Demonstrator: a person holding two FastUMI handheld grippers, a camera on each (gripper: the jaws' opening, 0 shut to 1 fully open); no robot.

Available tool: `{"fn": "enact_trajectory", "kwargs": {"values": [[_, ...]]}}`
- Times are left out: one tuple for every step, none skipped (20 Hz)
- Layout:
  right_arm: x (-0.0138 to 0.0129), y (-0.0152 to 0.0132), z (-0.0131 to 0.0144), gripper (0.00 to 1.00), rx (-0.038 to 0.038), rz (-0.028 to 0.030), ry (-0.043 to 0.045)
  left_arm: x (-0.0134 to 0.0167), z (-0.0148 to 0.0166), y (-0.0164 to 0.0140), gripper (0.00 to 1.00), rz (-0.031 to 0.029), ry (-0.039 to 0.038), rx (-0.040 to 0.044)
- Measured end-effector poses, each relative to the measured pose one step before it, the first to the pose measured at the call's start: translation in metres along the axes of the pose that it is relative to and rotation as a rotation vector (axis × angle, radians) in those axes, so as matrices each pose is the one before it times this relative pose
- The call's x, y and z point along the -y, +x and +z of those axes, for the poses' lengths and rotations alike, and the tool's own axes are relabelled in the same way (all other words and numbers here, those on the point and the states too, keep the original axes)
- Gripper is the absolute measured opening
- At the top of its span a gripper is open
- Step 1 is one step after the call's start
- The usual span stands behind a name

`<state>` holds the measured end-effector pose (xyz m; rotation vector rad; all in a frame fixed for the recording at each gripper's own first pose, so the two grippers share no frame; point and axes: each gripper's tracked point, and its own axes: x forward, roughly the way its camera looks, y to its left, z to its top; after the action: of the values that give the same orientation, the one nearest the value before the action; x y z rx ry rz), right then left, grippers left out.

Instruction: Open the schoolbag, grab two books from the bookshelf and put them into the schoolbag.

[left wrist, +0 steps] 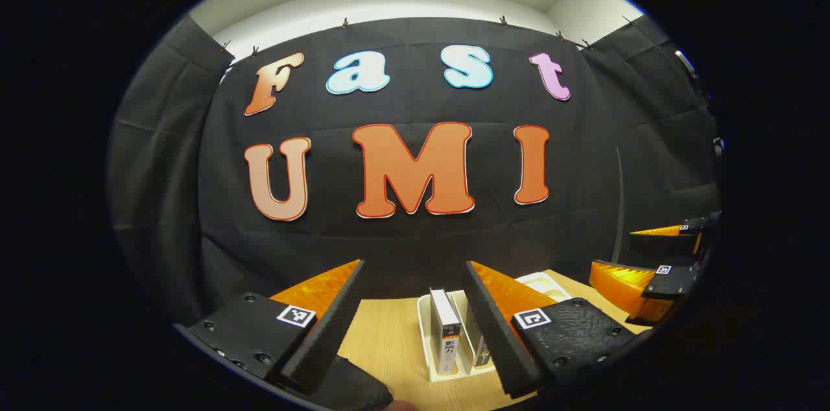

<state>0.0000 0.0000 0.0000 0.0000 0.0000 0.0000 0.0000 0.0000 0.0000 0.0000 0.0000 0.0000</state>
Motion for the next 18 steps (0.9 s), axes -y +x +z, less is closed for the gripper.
{"fn": "enact_trajectory", "kwargs": {"values": [[-0.00096,0.00131,-0.00008,0.97,-0.00112,0.00378,-0.00051,0.00177,-0.00052,-0.00195,0.96,-0.00092,-0.00073,0.00230],[-0.00224,0.00010,-0.00046,0.97,-0.00224,0.00946,0.00029,0.00144,0.00103,-0.00212,0.94,0.00002,0.00088,0.00232],[0.00045,0.00033,0.00104,0.97,0.00308,0.00032,0.00202,0.00097,-0.00006,-0.00098,0.95,0.00075,0.00157,0.00012],[-0.00063,-0.00051,0.00153,0.97,0.00357,0.00638,0.00282,0.00039,0.00069,-0.00147,0.95,0.00053,0.00253,0.00167],[0.00018,-0.00094,0.00109,0.97,0.00345,0.00022,0.00079,-0.00037,-0.00129,-0.00148,0.95,0.00252,0.00146,-0.00037],[-0.00112,-0.00016,0.00095,0.98,0.00470,0.00622,0.00065,-0.00136,-0.00080,-0.00116,0.95,0.00501,0.00012,-0.00113],[0.00022,-0.00040,0.00030,0.97,-0.00020,-0.00075,-0.00528,-0.00181,0.00112,-0.00116,0.95,0.00593,-0.00189,0.00146],[-0.00060,-0.00122,-0.00034,1.00,0.00105,0.00334,-0.00280,-0.00160,-0.00037,-0.00118,0.95,0.00601,-0.00290,0.00097],[-0.00081,-0.00063,0.00109,0.97,0.00134,0.00061,-0.00252,-0.00142,0.00177,-0.00179,0.95,0.00685,-0.00191,0.00223],[-0.00021,-0.00029,-0.00002,0.97,0.00184,0.00185,0.00094,-0.00102,0.00048,-0.00067,0.94,0.00422,-0.00038,0.00121],[-0.00070,-0.00024,0.00035,0.97,0.00112,-0.00093,0.00023,-0.00100,-0.00038,-0.00084,0.95,0.00550,0.00264,0.00200],[-0.00007,0.00012,-0.00027,0.97,-0.00130,0.00046,0.00229,-0.00048,-0.00035,-0.00206,0.95,0.00129,0.00232,-0.00018],[-0.00066,-0.00064,-0.00142,0.97,-0.00668,0.00131,0.00199,-0.00022,0.00001,-0.00106,0.95,0.00120,0.00185,0.00029],[-0.00025,-0.00086,-0.00036,0.97,-0.00114,-0.00321,0.00408,0.00001,-0.00045,-0.00034,0.94,-0.00220,0.00076,-0.00064],[-0.00027,-0.00034,0.00020,0.97,-0.00166,0.00005,0.00408,0.00166,0.00004,-0.00090,0.95,-0.00601,0.00238,-0.00176],[0.00157,-0.00041,-0.00118,0.97,-0.00191,-0.00724,0.00370,-0.00040,-0.00100,-0.00139,0.94,-0.00324,0.00193,-0.00006],[-0.00059,0.00010,0.00076,0.97,-0.00110,0.00106,0.00483,-0.00003,0.00408,-0.00103,0.95,-0.00737,-0.00154,0.01226],[0.00072,0.00100,-0.00147,0.97,-0.01071,-0.00704,-0.00231,-0.00140,0.00301,0.00004,0.95,-0.00006,-0.00073,0.00929]]}}
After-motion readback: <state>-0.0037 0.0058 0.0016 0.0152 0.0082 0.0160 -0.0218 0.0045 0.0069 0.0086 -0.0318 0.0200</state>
